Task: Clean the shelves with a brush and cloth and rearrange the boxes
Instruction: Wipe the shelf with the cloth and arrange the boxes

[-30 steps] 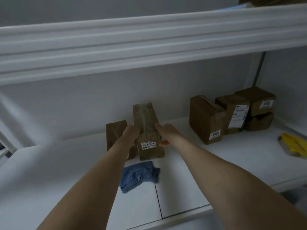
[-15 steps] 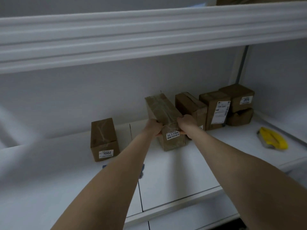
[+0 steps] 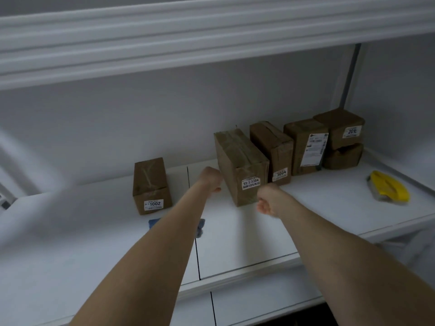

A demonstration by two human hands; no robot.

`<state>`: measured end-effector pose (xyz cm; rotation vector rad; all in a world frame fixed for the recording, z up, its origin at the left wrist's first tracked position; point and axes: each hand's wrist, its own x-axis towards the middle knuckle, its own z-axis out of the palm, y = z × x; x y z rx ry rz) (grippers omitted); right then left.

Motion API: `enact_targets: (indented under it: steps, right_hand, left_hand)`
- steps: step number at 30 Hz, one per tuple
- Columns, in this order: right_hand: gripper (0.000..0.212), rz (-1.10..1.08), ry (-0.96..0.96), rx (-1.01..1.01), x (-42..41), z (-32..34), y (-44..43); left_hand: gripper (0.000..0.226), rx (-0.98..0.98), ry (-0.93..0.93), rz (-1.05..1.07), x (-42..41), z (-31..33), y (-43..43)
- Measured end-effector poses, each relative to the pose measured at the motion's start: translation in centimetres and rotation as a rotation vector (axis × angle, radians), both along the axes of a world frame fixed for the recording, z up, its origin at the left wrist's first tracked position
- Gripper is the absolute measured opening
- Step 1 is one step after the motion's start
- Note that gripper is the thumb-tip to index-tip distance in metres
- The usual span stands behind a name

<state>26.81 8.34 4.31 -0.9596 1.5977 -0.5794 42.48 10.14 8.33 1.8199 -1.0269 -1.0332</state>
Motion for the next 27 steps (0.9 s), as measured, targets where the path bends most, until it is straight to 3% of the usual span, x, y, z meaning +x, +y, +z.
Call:
enact_targets:
  steps: [6, 9, 13, 16, 22, 27]
  right_hand:
    - [0.027, 0.328, -0.039, -0.067, 7.7, -0.6, 2.4]
    - [0.015, 0.345, -0.062, -0.147, 12.6, 0.0, 2.4]
    - [0.018, 0.368, -0.15, -0.112, 17.2, 0.8, 2.5]
    - [0.011, 0.414, -0.168, -0.119, 20.2, 0.7, 2.2]
    - [0.023, 0.45, -0.189, -0.125, 25.2, 0.1, 1.3]
    - [0.011, 0.374, -0.194, -0.126, 27.0, -0.3, 0.2]
  left_hand:
    - [0.03, -0.028, -0.148, 0.156, 5.0, 0.4, 2.6]
    - [0.032, -0.002, -0.336, 0.263, 8.8, 0.3, 4.5]
    - [0.028, 0.013, -0.473, 0.354, 13.7, -0.1, 6.7]
    - [0.032, 0.034, -0.417, 0.38, 16.9, -1.6, 7.1]
    - [0.035, 0.09, -0.245, 0.316, 21.6, -3.4, 5.5]
    - [0.02, 0.126, -0.078, 0.249, 22.8, -3.4, 3.2]
